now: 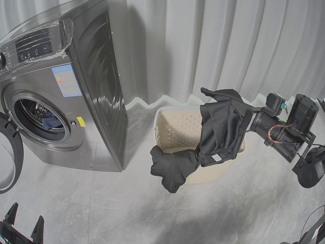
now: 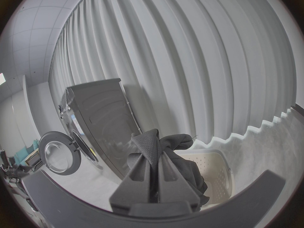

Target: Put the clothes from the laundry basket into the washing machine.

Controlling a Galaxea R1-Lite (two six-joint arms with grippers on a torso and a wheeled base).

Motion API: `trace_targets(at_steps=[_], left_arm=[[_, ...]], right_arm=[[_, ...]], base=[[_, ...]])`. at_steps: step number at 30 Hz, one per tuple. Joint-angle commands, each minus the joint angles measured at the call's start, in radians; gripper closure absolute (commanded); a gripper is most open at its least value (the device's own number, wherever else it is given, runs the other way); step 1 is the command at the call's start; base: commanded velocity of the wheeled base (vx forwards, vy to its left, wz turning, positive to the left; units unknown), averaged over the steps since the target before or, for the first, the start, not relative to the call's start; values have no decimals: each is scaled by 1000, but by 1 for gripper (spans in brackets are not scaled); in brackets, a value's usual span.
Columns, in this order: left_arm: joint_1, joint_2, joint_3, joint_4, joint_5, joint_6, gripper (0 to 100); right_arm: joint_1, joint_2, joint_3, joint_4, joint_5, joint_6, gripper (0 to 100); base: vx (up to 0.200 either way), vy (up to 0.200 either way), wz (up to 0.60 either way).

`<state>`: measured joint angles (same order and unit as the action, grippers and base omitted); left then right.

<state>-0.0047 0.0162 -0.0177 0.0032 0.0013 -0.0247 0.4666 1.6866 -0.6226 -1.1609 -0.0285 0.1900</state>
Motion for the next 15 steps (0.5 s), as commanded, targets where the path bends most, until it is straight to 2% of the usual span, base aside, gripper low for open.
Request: trace_targets(at_steps=[1, 4, 10, 12, 13, 14, 15], left_arm=[[0, -16, 16, 0, -1, 0, 0], [0, -16, 16, 0, -3, -1, 0], [0, -16, 16, 0, 2, -1, 0], [0, -16, 16, 0, 2, -1, 0], [0, -16, 16, 0, 2, -1, 0], [0, -16, 16, 0, 2, -1, 0], [0, -16, 16, 0, 0, -1, 0]], right_arm=[[26, -140, -5, 49, -4, -4, 100], [29, -177, -2, 89, -19, -7, 100], [29, -188, 12, 99, -42, -37, 100], [29, -188, 17, 99, -44, -41, 100], [30, -188, 24, 104, -79, -53, 100], [30, -188, 24, 104, -79, -53, 100], [46, -189, 26, 124, -126, -67, 100]], base=[[0, 0, 0], [0, 0, 0], [-200, 0, 0], [0, 0, 0], [0, 0, 0], [0, 0, 0], [0, 0, 0]])
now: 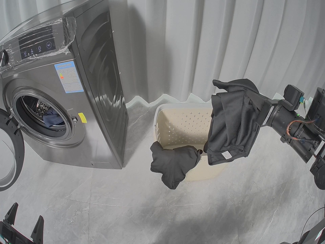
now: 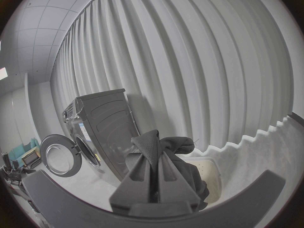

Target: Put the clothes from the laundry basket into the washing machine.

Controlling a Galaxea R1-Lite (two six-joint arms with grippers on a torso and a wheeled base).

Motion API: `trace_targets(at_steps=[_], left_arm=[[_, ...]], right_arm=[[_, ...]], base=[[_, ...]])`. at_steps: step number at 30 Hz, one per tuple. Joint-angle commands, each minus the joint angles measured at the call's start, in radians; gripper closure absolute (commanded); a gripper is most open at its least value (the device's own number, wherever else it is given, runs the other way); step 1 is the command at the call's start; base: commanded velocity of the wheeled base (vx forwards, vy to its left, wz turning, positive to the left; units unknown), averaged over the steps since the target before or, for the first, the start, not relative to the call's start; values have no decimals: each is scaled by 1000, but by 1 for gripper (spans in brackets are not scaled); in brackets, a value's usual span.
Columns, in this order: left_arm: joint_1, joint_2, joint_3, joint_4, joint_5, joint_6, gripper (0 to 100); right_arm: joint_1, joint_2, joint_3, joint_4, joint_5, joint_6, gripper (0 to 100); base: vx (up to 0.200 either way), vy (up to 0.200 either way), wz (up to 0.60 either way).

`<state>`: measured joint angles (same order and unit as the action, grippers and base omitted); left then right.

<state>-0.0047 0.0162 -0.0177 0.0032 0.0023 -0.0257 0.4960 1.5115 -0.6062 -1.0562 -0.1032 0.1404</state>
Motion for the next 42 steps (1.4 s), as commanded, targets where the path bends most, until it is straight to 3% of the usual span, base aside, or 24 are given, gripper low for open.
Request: trace_targets(at_steps=[1, 3, 17, 26, 42], left_arm=[[0, -16, 16, 0, -1, 0, 0], [0, -16, 16, 0, -1, -3, 0], [0, -16, 16, 0, -2, -6, 0], [0, -16, 16, 0, -1, -13, 0], [0, -16, 16, 0, -1, -13, 0]], right_arm=[[27, -16, 13, 33, -72, -25, 100], [38, -30, 14, 51, -95, -28, 100], [41, -40, -3, 50, -87, -28, 100], [87, -39, -6, 38, -84, -24, 100], [108, -39, -1, 36, -84, -22, 100]], base=[[0, 0, 0], [0, 200, 0], [0, 200, 0], [0, 200, 0], [0, 200, 0]])
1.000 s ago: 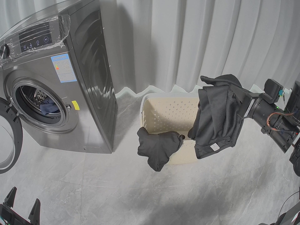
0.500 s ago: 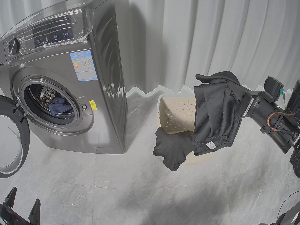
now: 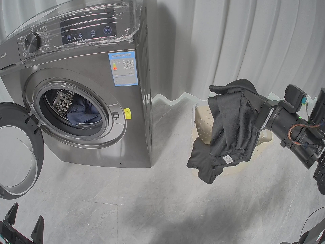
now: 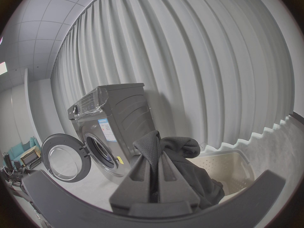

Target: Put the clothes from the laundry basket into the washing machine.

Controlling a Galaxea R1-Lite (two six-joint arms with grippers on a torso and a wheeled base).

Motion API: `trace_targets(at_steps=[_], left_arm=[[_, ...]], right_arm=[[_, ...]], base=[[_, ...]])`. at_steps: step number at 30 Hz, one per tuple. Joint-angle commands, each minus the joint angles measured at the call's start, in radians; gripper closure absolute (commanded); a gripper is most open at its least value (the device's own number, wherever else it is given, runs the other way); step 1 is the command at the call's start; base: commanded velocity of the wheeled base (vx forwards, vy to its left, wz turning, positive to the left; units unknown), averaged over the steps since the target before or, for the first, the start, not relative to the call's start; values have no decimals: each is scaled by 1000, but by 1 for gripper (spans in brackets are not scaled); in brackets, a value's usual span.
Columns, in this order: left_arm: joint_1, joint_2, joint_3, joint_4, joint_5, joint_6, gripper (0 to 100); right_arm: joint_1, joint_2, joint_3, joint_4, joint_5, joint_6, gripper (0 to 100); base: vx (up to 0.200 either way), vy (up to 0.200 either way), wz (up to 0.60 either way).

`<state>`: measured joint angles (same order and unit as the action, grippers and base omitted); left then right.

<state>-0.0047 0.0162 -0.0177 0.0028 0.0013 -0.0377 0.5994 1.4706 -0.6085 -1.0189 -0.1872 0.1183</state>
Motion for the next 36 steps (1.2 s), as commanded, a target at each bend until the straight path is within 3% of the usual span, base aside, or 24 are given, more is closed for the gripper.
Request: trace_targets(at_steps=[1, 7, 19, 25, 36], left_arm=[[0, -16, 16, 0, 0, -1, 0], [0, -16, 16, 0, 0, -1, 0], [0, -16, 15, 0, 0, -1, 0], [0, -16, 15, 0, 0, -1, 0], [0, -16, 16, 0, 0, -1, 0]], right_arm=[[7, 2, 1, -1, 0, 1, 100], [8, 5, 6, -1, 2, 1, 100], [10, 7, 7, -1, 2, 3, 100], [16, 7, 7, -1, 2, 3, 100], [46, 10, 4, -29, 5, 9, 100]], base=[[0, 200, 0], [0, 0, 0], [-200, 0, 0], [0, 0, 0], [0, 200, 0]])
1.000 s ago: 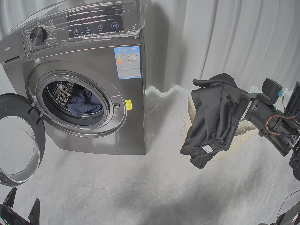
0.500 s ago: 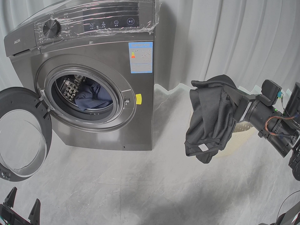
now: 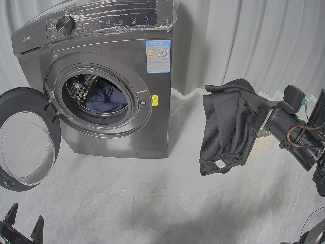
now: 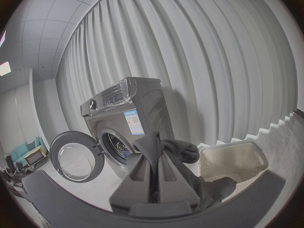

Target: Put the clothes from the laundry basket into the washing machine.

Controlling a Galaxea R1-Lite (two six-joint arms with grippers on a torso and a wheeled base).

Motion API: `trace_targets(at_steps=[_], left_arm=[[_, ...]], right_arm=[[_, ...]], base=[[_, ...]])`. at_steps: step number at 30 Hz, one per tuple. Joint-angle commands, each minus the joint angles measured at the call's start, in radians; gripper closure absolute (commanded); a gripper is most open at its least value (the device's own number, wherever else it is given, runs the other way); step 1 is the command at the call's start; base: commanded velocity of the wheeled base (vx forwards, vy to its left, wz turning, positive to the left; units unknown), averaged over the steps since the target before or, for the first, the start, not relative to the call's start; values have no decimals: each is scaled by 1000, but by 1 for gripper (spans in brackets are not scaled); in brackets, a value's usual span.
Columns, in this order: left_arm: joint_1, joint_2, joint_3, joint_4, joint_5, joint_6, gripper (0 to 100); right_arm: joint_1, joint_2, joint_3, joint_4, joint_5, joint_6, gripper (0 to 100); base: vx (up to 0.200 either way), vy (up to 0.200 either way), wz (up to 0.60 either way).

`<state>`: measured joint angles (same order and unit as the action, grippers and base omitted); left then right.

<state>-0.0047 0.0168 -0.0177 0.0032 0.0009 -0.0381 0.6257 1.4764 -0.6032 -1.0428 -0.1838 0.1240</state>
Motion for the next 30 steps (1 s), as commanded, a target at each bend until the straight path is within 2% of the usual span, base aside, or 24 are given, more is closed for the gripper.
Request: trace_targets(at_steps=[1, 10, 16, 22, 30], left_arm=[[0, -17, 16, 0, 1, 0, 0], [0, -17, 16, 0, 1, 3, 0], [0, -17, 16, 0, -1, 4, 0], [0, -17, 16, 0, -1, 4, 0], [0, -17, 15, 0, -1, 3, 0]], right_arm=[[22, 4, -1, -5, 1, 5, 100], [29, 5, -1, -5, 7, 11, 100], [43, 10, 0, -28, 29, 11, 100], [43, 19, 3, -34, 29, 12, 100], [42, 22, 3, -34, 29, 12, 100]], base=[[0, 200, 0], [0, 200, 0], [0, 0, 0], [-200, 0, 0], [0, 0, 0]])
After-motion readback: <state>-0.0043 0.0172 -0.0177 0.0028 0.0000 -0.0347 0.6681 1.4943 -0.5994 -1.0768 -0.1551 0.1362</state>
